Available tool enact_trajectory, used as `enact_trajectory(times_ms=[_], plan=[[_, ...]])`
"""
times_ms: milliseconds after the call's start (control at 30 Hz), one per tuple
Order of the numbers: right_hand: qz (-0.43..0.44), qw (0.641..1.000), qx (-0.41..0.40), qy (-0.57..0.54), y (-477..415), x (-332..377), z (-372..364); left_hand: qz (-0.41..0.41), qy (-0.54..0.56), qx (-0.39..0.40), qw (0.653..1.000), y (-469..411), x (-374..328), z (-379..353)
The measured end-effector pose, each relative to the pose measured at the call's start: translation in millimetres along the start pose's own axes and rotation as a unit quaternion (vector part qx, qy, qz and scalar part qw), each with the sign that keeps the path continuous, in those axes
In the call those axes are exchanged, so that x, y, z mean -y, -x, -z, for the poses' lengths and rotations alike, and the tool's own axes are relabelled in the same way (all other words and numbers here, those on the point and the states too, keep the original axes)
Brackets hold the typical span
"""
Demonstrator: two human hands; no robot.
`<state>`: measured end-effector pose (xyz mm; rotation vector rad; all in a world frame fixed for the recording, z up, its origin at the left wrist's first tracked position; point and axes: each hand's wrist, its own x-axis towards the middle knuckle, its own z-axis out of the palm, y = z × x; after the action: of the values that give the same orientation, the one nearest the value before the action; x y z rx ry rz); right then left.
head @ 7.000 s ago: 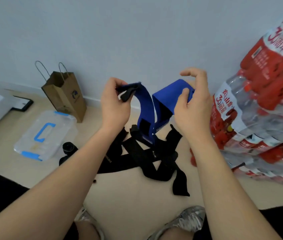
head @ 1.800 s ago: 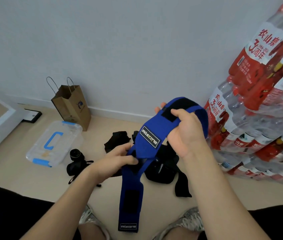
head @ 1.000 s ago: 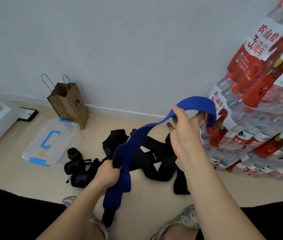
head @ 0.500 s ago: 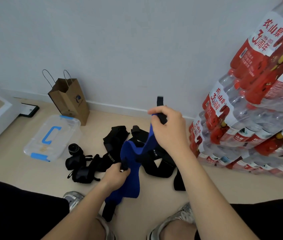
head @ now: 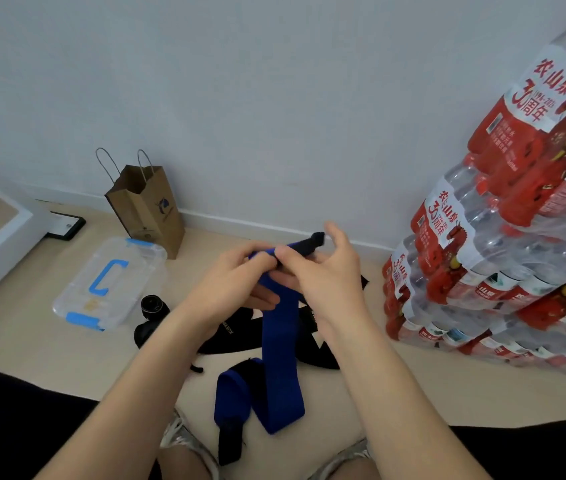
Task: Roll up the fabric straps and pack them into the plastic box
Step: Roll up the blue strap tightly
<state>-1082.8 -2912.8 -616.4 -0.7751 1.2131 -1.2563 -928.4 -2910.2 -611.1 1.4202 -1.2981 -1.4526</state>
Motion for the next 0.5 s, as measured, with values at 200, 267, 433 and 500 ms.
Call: enact_trajectory(times_ms=[200,267,433,500], plan=[[0.004,0.998,0.066,-0.019,-1,11,5,-0.187,-0.148,-0.008,0.971,-1,1,9],[0.005,0.996,0.087,-0.031,1,21,6,-0.223,-0.171,-0.021,0.959,-3,1,11],[0.026,0.995,0.097,0.031,4,32,11,-0.184,-0.049,0.064,0.98,0,-7,12],[0.041,0.994,0.096,0.045,4,30,11,-0.169,0.014,0.114,0.979,2,-7,9]])
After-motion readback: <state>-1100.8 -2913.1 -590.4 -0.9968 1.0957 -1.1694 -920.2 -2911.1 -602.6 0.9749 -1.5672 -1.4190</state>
